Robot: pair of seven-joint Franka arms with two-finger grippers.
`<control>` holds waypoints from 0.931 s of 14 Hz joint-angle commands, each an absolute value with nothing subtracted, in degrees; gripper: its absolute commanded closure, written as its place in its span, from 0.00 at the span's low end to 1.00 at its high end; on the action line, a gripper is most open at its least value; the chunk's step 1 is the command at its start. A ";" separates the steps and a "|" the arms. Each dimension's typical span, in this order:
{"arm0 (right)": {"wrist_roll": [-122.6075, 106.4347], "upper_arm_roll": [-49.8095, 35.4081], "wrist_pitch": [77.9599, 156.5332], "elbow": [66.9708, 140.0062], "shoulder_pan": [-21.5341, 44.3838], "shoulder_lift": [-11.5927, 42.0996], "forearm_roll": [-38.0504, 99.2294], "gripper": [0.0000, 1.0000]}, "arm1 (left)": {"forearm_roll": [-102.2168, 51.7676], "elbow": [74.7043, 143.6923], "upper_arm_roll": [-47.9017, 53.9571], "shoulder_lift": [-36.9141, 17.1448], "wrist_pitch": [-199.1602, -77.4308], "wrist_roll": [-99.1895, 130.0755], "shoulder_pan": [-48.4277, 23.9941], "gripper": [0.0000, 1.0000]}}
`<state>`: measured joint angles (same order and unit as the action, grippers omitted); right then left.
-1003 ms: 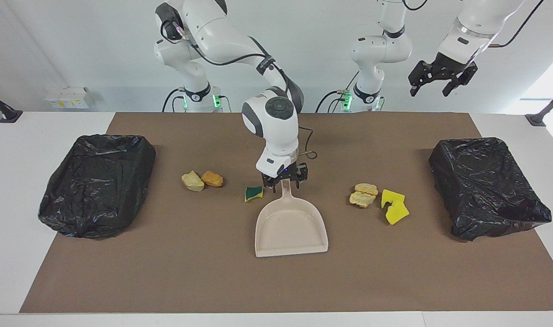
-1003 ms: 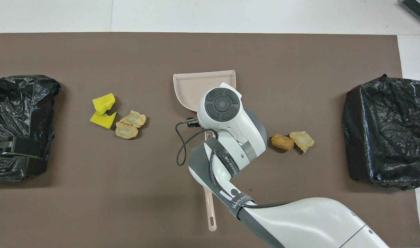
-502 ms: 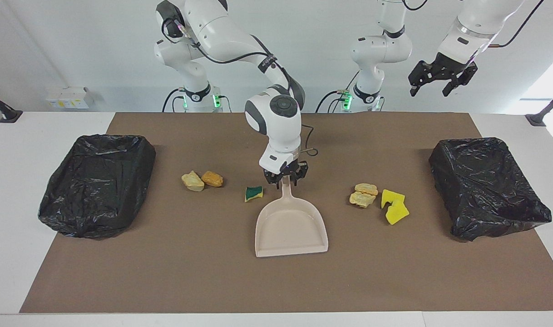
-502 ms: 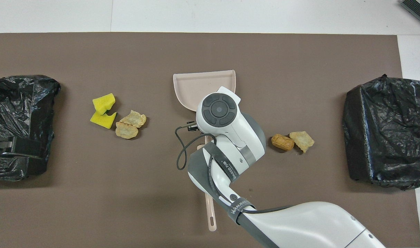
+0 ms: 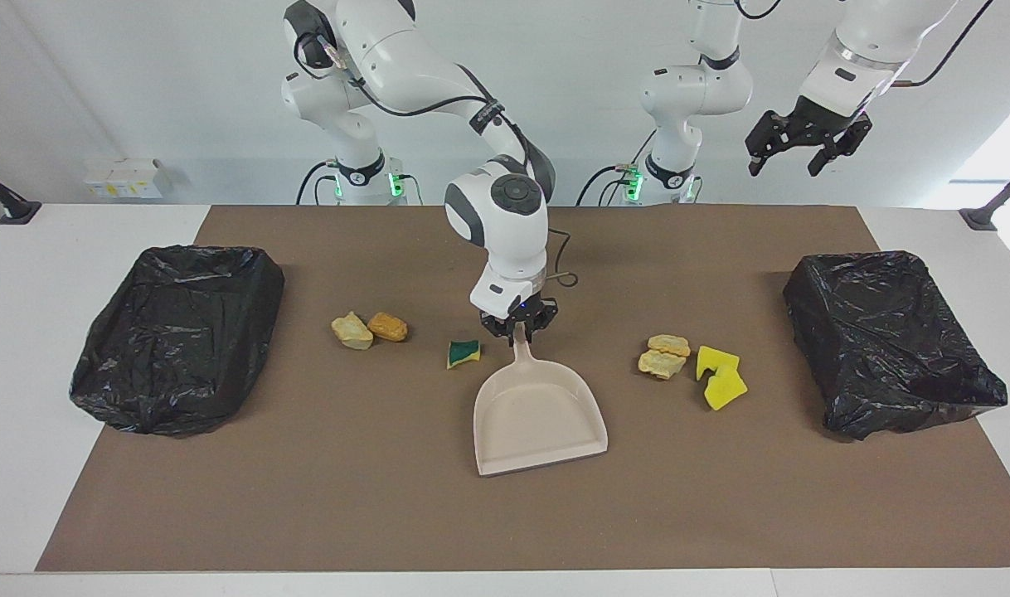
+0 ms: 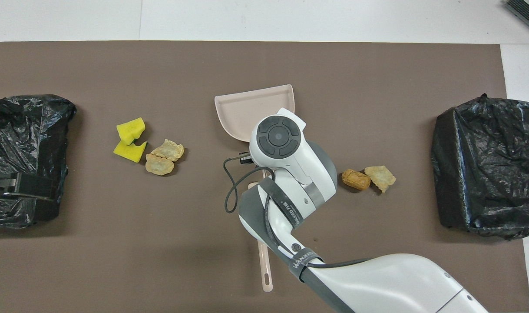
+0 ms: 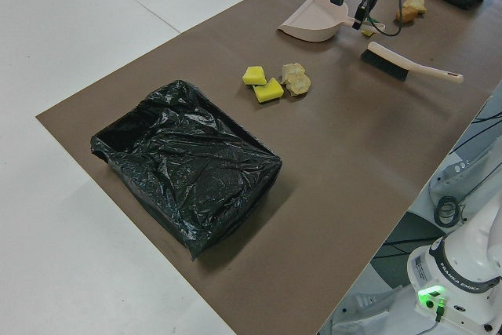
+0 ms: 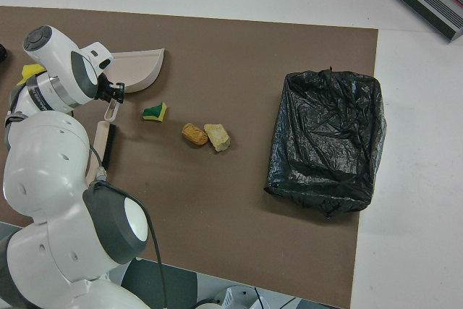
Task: Sweep and dump trash in bin
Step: 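Reach the right gripper to the dustpan handle and grasp it, then lift the dustpan with the right gripper while the left gripper reaches the brush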
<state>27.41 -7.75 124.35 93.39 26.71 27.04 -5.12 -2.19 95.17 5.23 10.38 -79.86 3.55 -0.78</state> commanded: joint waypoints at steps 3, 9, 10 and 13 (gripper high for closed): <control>14.03 -8.17 118.85 94.66 21.46 20.14 -5.02 1.00 | -2.64 100.62 4.83 13.61 -79.72 4.30 -5.08 0.00; -10.93 -8.17 106.63 94.66 14.34 15.03 -4.92 1.00 | -2.81 108.61 5.01 14.06 -86.89 16.71 -17.02 0.00; -15.77 -8.17 105.39 94.66 13.02 14.77 -5.01 1.00 | -3.33 110.81 5.01 14.15 -90.84 23.14 -19.83 0.00; -30.10 -8.09 102.75 94.92 10.03 14.59 -5.10 1.00 | -4.91 116.08 5.01 13.80 -101.13 32.84 -27.84 0.00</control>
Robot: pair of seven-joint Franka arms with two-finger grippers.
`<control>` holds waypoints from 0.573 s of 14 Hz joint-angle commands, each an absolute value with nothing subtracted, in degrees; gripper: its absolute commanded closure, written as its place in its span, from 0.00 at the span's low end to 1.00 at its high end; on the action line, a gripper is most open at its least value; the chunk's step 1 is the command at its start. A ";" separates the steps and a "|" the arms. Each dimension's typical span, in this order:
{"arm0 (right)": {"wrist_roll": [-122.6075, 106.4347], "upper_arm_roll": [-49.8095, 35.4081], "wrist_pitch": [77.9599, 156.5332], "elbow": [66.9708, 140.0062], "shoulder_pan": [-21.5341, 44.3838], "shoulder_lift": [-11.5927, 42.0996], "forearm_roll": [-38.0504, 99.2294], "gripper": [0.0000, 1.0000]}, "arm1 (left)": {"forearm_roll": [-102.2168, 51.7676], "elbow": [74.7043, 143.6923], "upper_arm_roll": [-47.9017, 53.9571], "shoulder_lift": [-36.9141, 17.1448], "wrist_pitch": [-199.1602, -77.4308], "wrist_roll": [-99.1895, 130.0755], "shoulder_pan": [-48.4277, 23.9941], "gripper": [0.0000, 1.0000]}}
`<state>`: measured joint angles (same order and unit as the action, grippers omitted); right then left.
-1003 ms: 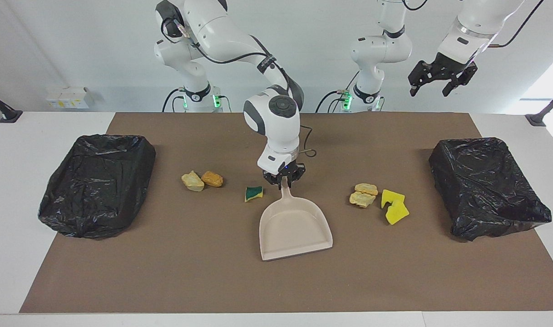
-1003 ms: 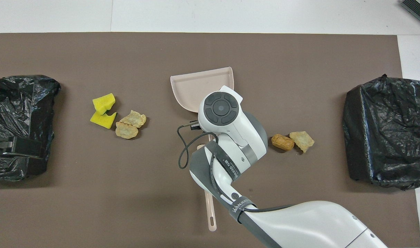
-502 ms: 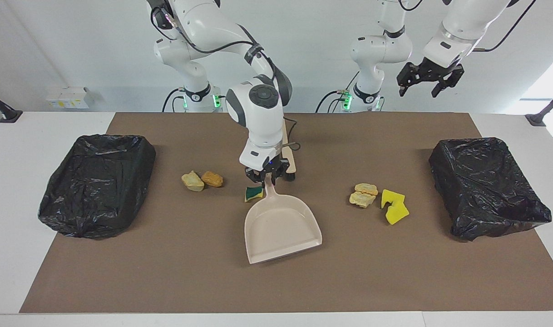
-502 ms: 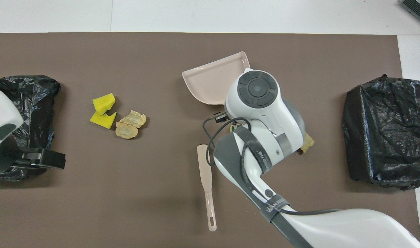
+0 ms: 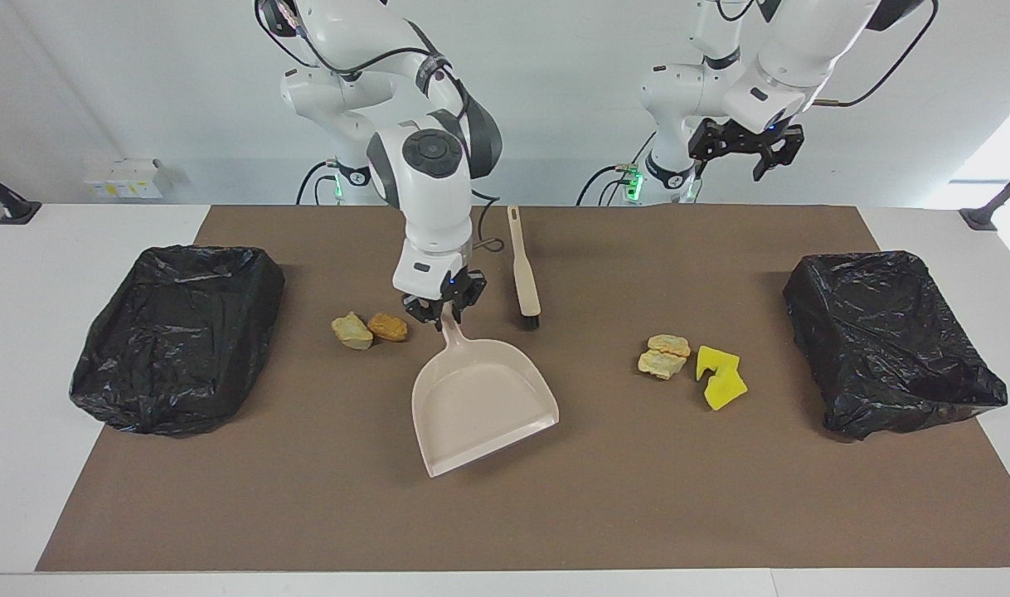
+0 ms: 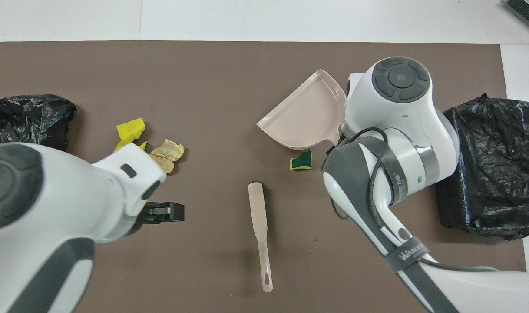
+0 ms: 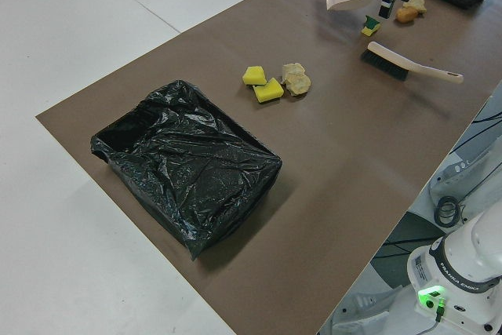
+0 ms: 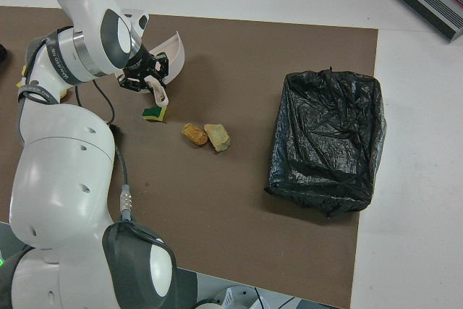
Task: Sweep and dump trash in bin
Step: 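Lift the dustpan with the right gripper while the left gripper reaches the brush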
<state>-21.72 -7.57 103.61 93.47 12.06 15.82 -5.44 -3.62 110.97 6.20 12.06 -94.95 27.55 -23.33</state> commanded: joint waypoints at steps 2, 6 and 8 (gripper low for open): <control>-36.36 -8.09 101.78 95.10 9.58 14.33 -5.97 1.00 | -5.10 119.43 5.01 12.75 -107.81 38.55 -32.76 0.00; -42.33 -8.00 101.42 95.71 9.58 13.98 -7.99 1.00 | -5.10 122.17 4.92 2.75 -119.77 49.29 -43.39 0.00; -48.31 -8.00 101.34 95.71 9.58 13.97 -10.01 1.00 | -5.10 125.14 4.92 -0.16 -125.65 50.97 -47.09 0.00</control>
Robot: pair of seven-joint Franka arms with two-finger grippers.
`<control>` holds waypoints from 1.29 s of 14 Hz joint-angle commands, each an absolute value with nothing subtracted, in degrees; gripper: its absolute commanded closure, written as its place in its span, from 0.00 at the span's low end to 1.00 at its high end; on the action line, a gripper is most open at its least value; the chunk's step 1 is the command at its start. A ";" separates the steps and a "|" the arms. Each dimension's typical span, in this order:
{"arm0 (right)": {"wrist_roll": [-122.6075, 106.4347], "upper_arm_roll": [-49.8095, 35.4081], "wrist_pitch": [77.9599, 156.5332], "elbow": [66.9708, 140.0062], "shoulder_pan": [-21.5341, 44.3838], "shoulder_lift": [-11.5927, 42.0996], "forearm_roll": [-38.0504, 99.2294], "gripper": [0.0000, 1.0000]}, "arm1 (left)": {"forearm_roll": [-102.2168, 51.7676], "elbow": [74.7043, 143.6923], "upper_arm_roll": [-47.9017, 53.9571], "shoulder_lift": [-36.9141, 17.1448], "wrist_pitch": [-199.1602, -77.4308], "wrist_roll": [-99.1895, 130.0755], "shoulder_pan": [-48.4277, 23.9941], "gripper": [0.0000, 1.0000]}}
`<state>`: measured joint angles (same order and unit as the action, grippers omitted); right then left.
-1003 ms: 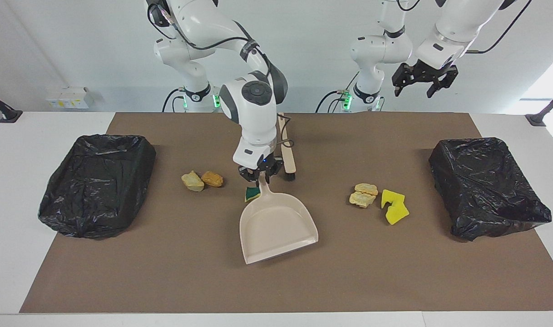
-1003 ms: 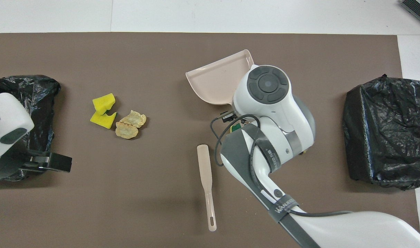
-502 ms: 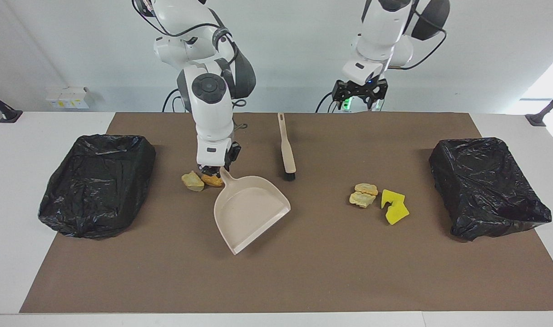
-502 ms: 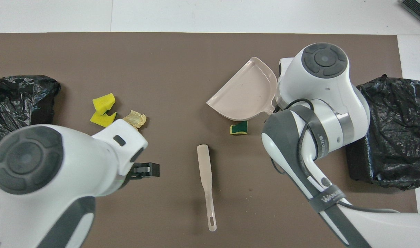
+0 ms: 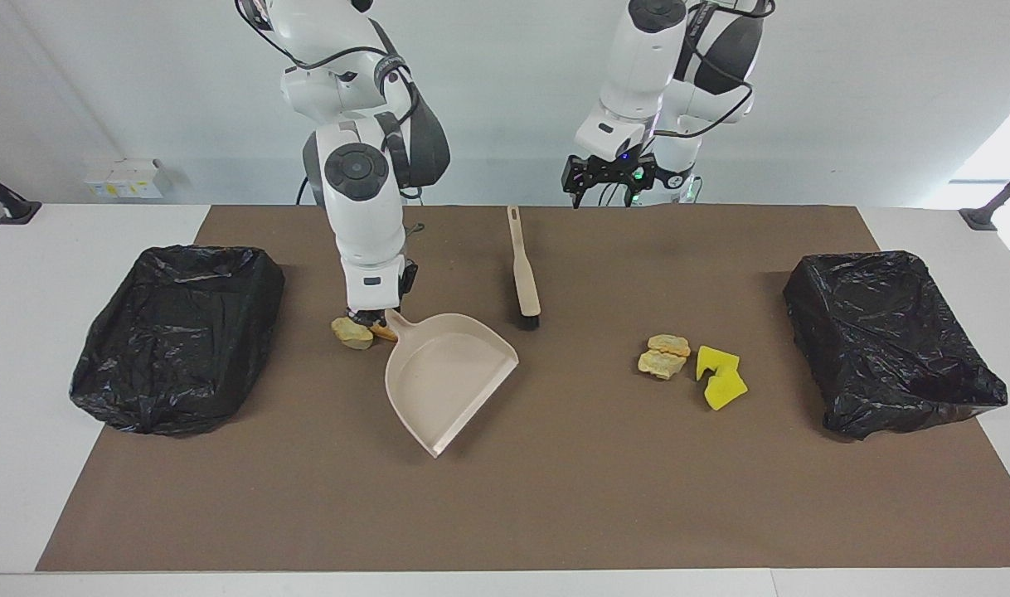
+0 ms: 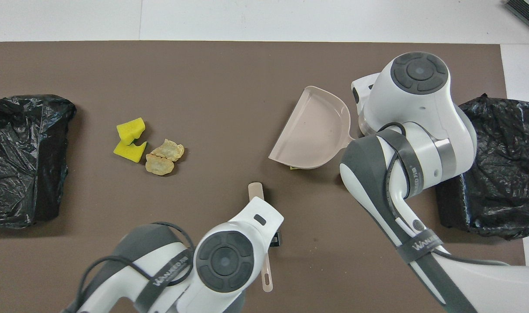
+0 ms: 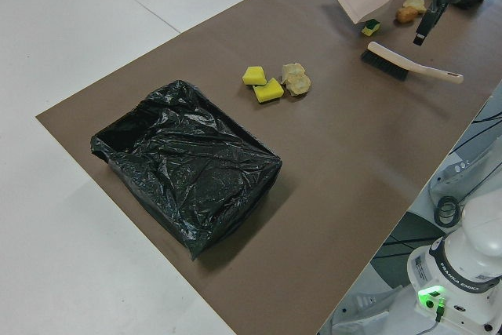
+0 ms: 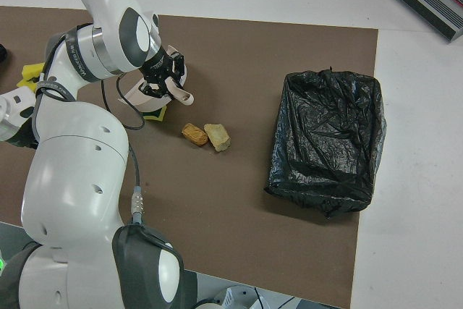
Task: Sweep and dump trash in bin
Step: 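Lift the dustpan with the right gripper while the left gripper reaches the brush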
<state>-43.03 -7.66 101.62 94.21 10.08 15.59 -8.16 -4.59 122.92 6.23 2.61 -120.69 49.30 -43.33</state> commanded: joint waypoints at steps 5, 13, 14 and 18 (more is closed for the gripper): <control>-57.04 -8.09 102.22 96.06 8.88 13.97 -11.51 1.00 | -5.10 129.99 4.92 -2.44 -130.34 51.76 -50.52 0.00; -56.60 -8.09 103.00 96.24 9.14 13.89 -11.43 1.00 | -4.22 128.94 4.75 -3.60 -131.04 51.24 -50.28 0.00; -56.60 -8.17 103.18 96.33 9.14 13.89 -11.43 1.00 | -4.22 128.59 4.66 -3.52 -130.87 51.24 -50.10 0.00; -55.90 -8.09 103.45 96.33 9.14 13.89 -10.90 1.00 | -3.78 127.97 4.66 -3.52 -129.46 51.24 -49.84 0.42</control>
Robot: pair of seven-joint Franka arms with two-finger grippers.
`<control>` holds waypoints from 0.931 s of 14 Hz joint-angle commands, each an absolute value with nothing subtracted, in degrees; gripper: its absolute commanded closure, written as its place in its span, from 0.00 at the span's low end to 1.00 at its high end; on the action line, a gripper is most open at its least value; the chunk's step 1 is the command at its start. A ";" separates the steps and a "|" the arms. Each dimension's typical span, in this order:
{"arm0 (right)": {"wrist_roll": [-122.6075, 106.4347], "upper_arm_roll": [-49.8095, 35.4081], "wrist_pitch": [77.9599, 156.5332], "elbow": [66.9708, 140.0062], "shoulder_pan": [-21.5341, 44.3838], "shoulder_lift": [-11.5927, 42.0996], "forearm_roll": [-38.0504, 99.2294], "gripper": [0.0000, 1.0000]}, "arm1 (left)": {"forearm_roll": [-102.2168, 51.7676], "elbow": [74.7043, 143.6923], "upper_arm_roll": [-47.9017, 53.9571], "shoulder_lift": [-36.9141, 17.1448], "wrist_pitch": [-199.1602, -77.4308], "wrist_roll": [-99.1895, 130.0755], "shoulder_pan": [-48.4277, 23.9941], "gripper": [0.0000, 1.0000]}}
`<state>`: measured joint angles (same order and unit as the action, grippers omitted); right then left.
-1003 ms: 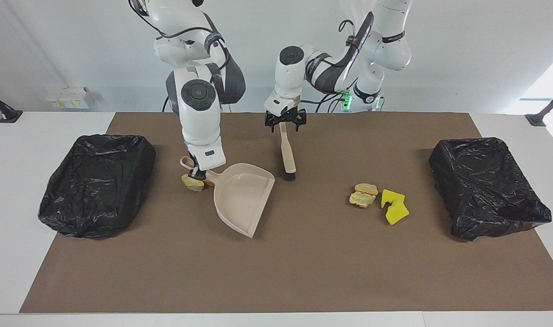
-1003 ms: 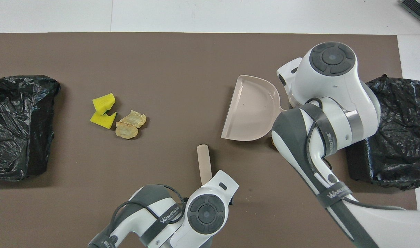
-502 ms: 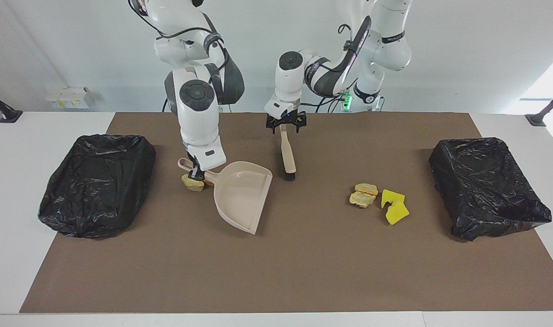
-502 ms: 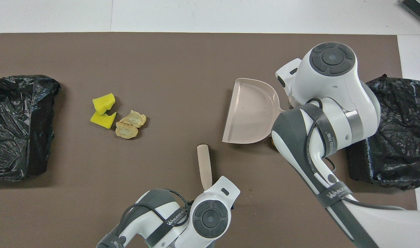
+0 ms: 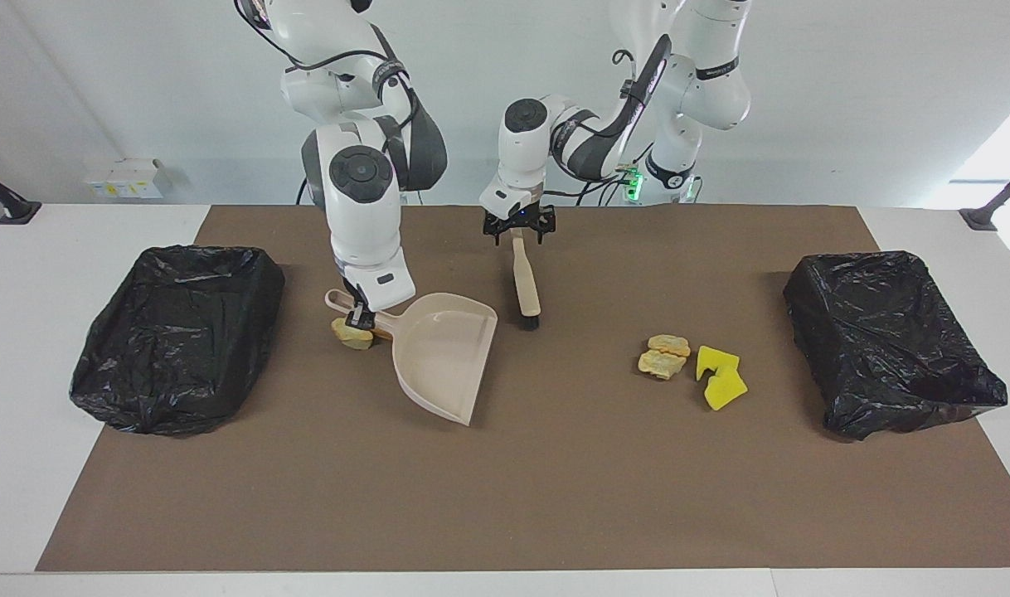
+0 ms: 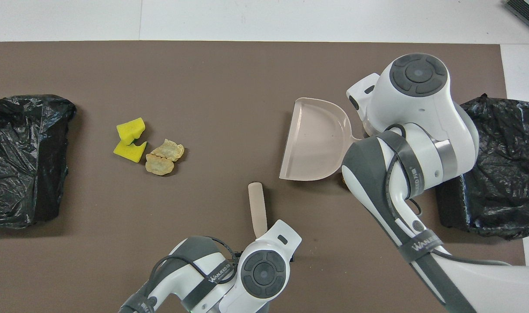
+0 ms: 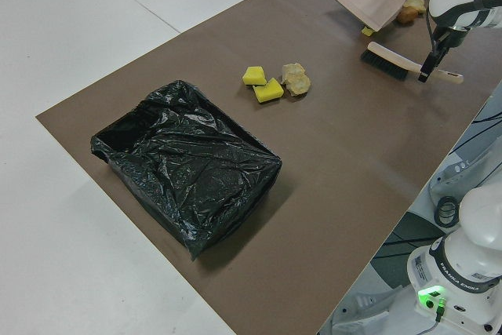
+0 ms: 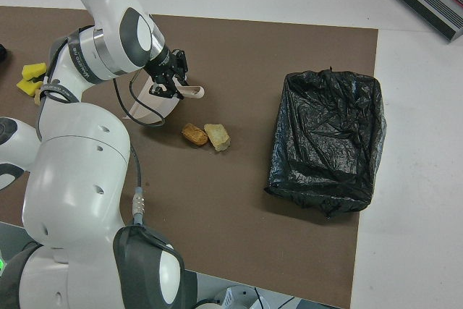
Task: Sweep and dump trash in bin
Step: 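Lift the dustpan with the right gripper while the left gripper reaches the brush, then grasp the brush with the left gripper and carry it toward the sponges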
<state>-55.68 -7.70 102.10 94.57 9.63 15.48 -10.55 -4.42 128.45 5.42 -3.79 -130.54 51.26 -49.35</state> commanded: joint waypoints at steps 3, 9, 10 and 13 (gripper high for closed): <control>-54.93 -8.17 104.50 96.33 9.14 13.97 -10.55 1.00 | -3.78 127.62 4.66 -3.16 -127.62 51.33 -49.83 1.00; -53.79 -8.17 105.38 96.59 9.23 13.98 -10.46 1.00 | -3.78 123.49 4.31 -0.54 -118.76 50.10 -45.28 1.00; -53.79 -8.17 105.64 96.68 9.23 13.97 -10.46 1.00 | -3.78 123.14 4.31 0.60 -116.83 50.10 -43.96 1.00; -52.83 -8.17 107.57 97.91 9.58 13.45 -10.46 1.00 | -3.78 123.05 4.22 6.39 -111.47 48.88 -37.73 1.00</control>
<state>-55.03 -7.74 105.01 95.13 9.71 15.47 -10.48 -4.27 122.45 3.96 1.54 -115.37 50.41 -41.49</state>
